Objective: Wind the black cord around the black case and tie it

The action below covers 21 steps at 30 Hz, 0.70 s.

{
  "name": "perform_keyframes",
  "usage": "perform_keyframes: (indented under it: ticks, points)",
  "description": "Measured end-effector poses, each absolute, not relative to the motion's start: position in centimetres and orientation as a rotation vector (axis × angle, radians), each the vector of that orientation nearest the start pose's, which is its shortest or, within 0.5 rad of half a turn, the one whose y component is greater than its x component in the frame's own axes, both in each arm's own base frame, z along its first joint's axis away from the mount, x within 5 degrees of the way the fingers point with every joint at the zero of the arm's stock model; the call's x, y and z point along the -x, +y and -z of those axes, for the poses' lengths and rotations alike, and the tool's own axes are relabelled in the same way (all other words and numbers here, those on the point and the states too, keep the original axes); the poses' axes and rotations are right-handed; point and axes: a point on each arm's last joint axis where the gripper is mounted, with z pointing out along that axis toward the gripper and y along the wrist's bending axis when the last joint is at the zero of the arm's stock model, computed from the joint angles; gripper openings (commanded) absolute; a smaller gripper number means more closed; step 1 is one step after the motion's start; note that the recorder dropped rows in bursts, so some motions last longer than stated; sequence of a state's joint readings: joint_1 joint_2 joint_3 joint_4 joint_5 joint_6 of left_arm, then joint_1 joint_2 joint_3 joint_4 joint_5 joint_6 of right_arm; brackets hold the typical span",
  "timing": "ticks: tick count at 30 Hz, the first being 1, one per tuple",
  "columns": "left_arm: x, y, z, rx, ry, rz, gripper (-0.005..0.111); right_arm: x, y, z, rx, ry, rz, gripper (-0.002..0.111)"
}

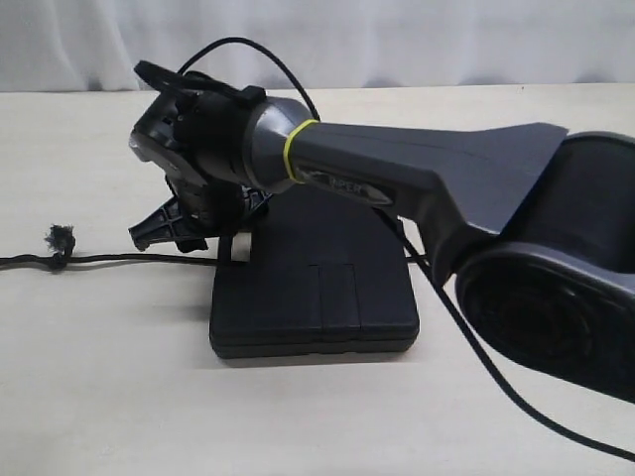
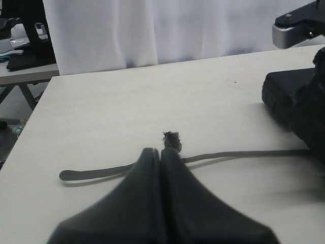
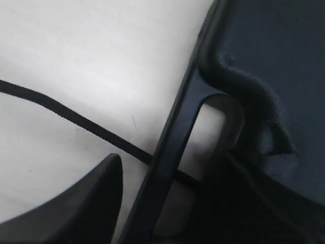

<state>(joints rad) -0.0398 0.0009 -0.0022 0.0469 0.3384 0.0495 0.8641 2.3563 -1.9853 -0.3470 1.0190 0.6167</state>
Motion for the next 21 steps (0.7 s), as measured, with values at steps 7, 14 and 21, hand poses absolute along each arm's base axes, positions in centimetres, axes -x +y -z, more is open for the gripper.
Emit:
perform_keyframes:
  ticks: [7,14,21]
  points:
    - [-5.4,-0.1,-18.3,-0.111,1.817,-0.052,0.000,-34.5,36.7,-14.6,0.538,2.692,0.060,0.054]
    - [-5.4,-0.1,-18.3,-0.111,1.817,-0.052,0.000,-34.8,36.8,-13.3,0.555,2.685,0.068,0.040]
    - [-5.4,-0.1,-18.3,-0.111,1.817,-0.052,0.000,-34.8,36.7,-13.1,0.540,2.683,0.101,0.005]
